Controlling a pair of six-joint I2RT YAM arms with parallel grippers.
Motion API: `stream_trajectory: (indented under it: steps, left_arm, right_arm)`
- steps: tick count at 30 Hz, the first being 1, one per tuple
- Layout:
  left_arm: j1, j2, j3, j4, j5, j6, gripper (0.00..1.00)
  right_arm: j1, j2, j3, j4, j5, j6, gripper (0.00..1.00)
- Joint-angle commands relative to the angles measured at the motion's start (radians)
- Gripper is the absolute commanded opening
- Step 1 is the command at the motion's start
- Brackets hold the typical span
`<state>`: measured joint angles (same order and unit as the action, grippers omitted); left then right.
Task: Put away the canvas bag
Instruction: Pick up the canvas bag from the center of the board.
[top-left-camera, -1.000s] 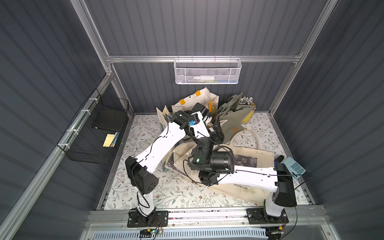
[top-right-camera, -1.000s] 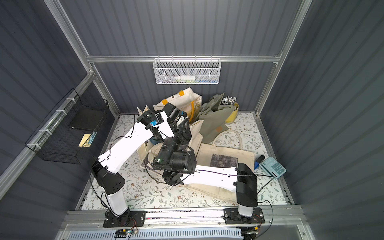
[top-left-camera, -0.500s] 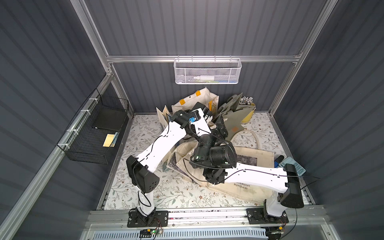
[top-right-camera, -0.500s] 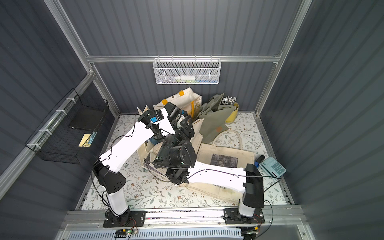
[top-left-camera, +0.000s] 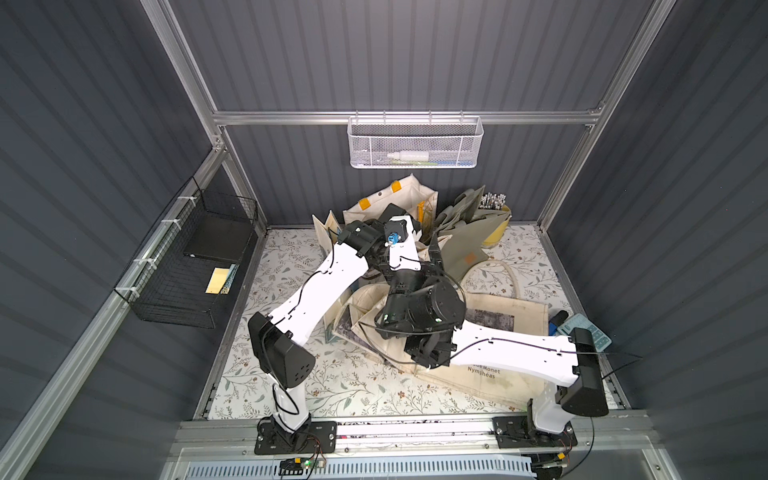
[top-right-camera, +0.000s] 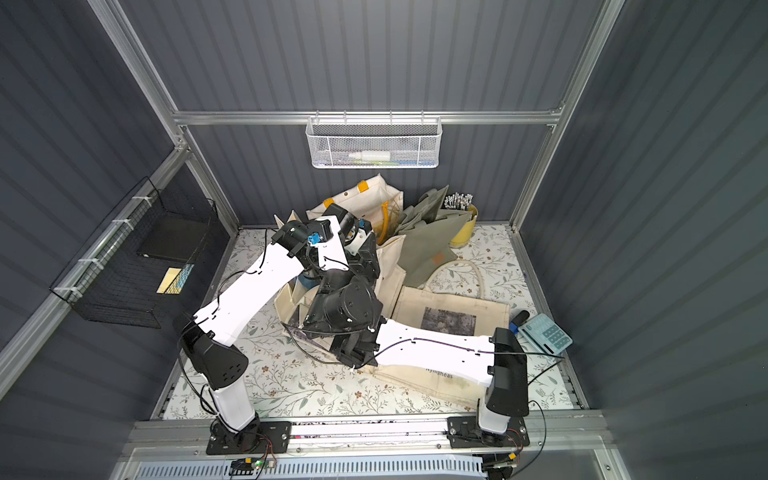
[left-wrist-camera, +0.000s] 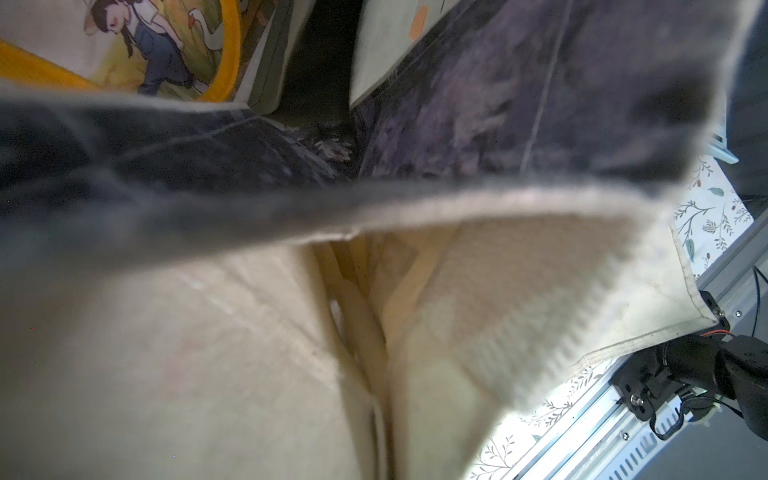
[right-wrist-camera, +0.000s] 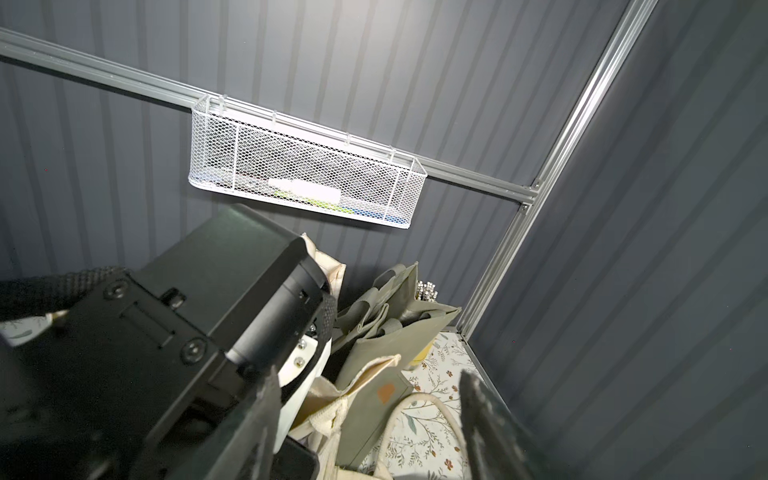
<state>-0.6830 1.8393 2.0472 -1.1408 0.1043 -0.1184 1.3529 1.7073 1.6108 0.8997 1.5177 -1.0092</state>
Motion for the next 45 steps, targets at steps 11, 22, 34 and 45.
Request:
stream_trajectory:
  steps: [11,22,34,45]
  left_arm:
    - [-0.029,-0.003,0.03,0.04,0.038,-0.002,0.0]
    - [-0.029,0.046,0.214,-0.141,0.078,0.086,0.0]
    - [-0.038,-0.008,0.257,-0.203,0.116,0.102,0.0]
    - [-0.049,-0.039,0.236,-0.207,0.116,0.143,0.0]
  right_arm:
    - [-0.109,-0.017,0.213,-1.245,-0.517,1.129,0.62]
    - [-0.204,-0.241,-0.07,-1.181,-0.683,1.181,0.65]
    - [-0.351,-0.486,-0.347,-1.119,-0.878,1.111,0.62]
    - [-0.407,-0.651,-0.458,-1.106,-1.017,1.02,0.69]
